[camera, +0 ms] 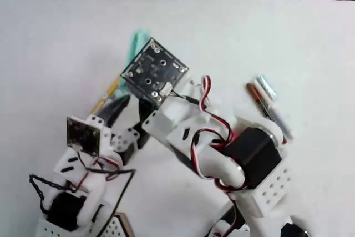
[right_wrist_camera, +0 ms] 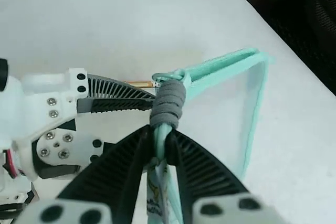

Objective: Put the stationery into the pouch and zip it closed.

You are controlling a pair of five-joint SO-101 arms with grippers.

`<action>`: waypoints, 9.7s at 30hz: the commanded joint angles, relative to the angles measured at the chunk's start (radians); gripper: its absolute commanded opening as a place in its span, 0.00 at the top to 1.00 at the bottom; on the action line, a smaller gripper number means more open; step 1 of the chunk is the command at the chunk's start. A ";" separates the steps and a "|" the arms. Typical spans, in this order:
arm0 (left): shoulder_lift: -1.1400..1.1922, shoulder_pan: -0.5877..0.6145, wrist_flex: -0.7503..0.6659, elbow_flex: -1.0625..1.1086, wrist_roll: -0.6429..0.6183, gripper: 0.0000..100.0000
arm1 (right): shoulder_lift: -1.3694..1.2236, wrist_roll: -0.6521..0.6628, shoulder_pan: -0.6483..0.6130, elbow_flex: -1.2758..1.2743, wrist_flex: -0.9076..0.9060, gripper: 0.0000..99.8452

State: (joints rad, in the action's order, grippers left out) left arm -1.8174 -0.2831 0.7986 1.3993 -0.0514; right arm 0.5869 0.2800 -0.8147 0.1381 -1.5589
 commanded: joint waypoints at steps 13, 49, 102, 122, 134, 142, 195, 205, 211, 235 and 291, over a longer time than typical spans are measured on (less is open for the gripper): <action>-0.002 0.048 -0.152 0.041 -0.011 0.75 | 0.065 -0.005 0.002 0.011 0.038 0.98; -0.007 -0.054 -0.120 -0.008 0.081 0.83 | 0.200 0.066 0.274 -0.094 -0.031 0.98; -0.007 -0.157 -0.127 0.106 0.091 0.91 | 0.038 0.305 0.081 0.063 -0.024 0.74; -0.007 -0.156 -0.127 0.107 0.091 0.91 | -0.081 0.463 0.045 0.000 -0.056 0.74; -0.007 -0.156 -0.127 0.107 0.091 0.91 | -0.125 0.485 0.045 -0.009 -0.056 0.87; -0.007 -0.156 -0.126 0.109 0.091 0.91 | -0.127 0.585 0.045 -0.008 -0.062 0.93; -0.007 -0.156 -0.110 0.109 0.091 0.94 | -0.134 0.574 0.119 0.041 0.067 0.98; -0.007 -0.162 -0.118 0.129 0.091 0.94 | -0.134 0.574 0.122 0.041 0.067 0.98; -0.007 -0.160 -0.118 0.129 0.091 0.94 | -0.134 0.574 0.156 0.041 0.094 0.98; -0.007 -0.157 -0.118 0.129 0.091 0.94 | -0.140 0.574 0.315 0.035 0.237 0.98; -0.007 -0.157 -0.115 0.130 0.091 0.94 | -0.348 0.463 0.604 0.003 0.601 0.98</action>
State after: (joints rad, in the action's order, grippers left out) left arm -1.8297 -0.4289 0.6743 1.5221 0.0253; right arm 0.2079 0.7910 -0.3560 0.1089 -1.0280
